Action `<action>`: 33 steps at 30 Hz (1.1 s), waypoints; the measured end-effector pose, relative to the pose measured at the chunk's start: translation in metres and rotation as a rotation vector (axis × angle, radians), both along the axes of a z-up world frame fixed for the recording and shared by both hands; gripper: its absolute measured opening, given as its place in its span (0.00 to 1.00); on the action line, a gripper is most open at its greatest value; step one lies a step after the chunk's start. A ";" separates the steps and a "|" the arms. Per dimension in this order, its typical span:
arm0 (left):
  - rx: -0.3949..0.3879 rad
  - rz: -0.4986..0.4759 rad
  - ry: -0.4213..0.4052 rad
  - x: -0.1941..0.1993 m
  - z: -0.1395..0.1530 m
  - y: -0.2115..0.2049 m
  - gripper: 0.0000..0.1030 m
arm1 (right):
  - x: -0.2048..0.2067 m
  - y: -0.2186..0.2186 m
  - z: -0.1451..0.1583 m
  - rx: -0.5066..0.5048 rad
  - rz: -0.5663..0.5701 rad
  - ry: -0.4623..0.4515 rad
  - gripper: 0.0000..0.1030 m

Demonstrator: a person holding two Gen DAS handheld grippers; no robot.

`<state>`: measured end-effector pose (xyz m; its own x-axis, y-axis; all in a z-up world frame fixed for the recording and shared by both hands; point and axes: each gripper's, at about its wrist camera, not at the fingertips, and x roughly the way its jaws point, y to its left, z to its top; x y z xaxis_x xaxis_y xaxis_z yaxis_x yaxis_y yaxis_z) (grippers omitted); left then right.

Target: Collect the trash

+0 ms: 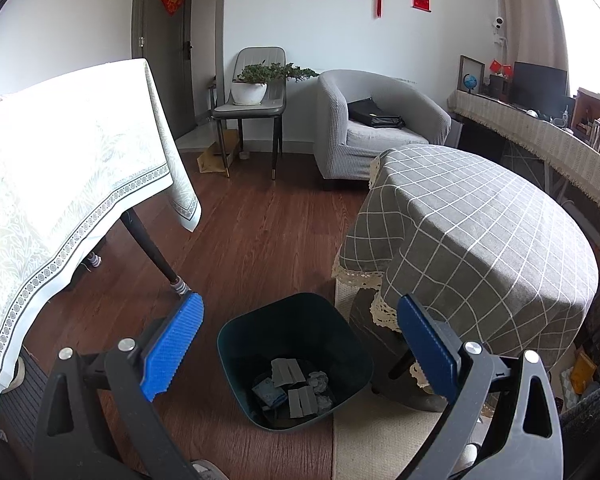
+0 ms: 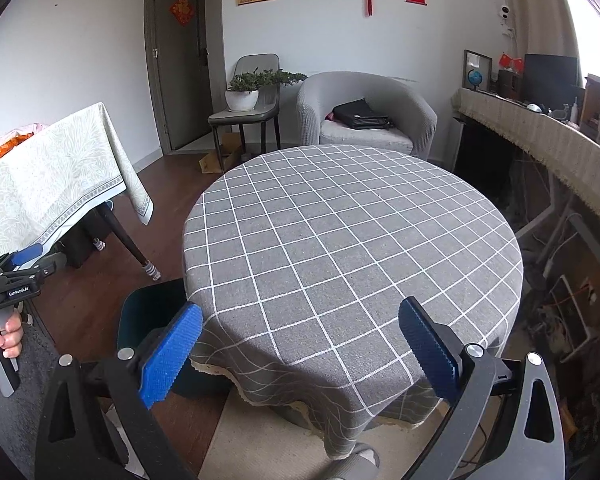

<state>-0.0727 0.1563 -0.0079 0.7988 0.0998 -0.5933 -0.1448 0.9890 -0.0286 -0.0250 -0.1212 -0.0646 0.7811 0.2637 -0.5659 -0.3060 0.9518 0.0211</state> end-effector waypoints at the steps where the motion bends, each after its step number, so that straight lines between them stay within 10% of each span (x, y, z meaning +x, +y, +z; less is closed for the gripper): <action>1: 0.000 0.001 0.000 0.000 0.000 0.000 0.96 | 0.000 -0.001 0.000 0.001 0.001 0.001 0.97; 33: 0.002 -0.004 0.004 0.000 -0.003 0.000 0.96 | 0.000 -0.003 0.000 0.000 0.000 0.005 0.97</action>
<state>-0.0731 0.1565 -0.0112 0.7969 0.0975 -0.5962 -0.1408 0.9897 -0.0264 -0.0246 -0.1238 -0.0650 0.7784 0.2637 -0.5697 -0.3057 0.9519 0.0230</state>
